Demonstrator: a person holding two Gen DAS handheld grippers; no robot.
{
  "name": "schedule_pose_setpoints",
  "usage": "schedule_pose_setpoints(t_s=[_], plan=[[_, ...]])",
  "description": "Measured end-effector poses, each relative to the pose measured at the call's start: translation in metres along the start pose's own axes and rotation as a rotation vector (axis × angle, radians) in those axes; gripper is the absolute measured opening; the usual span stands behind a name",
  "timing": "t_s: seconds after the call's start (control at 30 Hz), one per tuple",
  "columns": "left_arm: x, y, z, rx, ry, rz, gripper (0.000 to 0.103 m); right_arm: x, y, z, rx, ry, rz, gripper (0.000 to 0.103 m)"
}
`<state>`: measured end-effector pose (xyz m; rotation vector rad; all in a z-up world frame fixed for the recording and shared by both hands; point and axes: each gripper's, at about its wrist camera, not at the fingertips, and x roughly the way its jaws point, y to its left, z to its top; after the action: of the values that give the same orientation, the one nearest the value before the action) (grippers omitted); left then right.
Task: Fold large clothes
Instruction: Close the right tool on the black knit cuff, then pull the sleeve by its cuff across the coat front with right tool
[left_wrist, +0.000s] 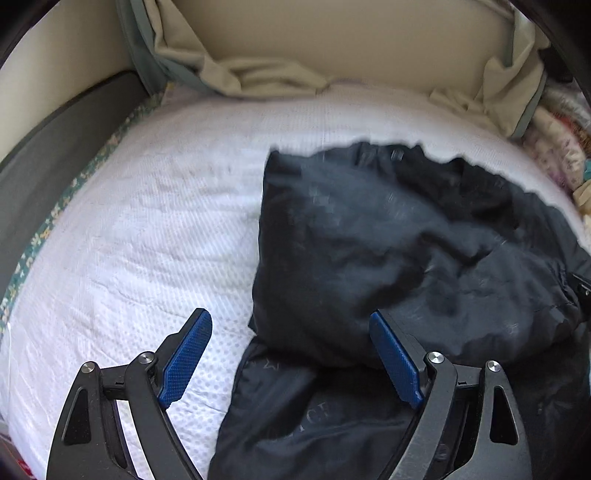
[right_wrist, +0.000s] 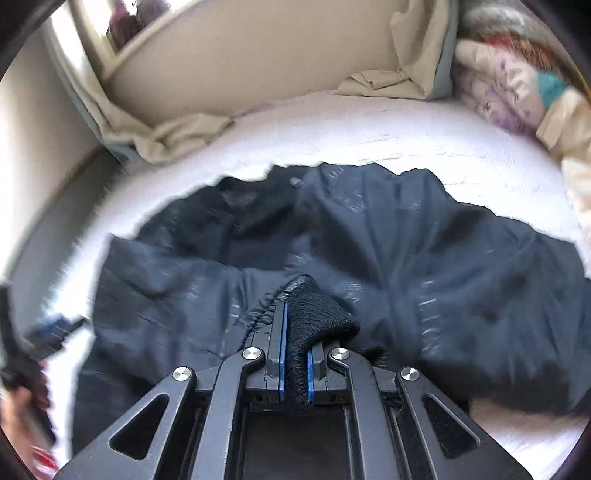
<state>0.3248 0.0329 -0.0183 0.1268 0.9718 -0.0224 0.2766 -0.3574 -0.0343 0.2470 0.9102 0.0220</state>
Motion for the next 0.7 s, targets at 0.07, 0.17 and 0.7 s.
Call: schedule_pose_setpoints(t_s=[0.07, 0.17, 0.7], plan=[[0.02, 0.004, -0.005, -0.036, 0.074, -0.019, 0.09, 0.013, -0.004, -0.01, 0.0, 0.052, -0.046, 0.004], [0.03, 0.011, -0.008, -0.096, 0.119, -0.055, 0.09, 0.014, -0.008, -0.012, 0.039, 0.109, -0.039, 0.007], [0.042, -0.009, -0.003, -0.014, 0.072, -0.116, 0.091, 0.014, 0.026, -0.025, -0.043, 0.105, -0.037, 0.024]])
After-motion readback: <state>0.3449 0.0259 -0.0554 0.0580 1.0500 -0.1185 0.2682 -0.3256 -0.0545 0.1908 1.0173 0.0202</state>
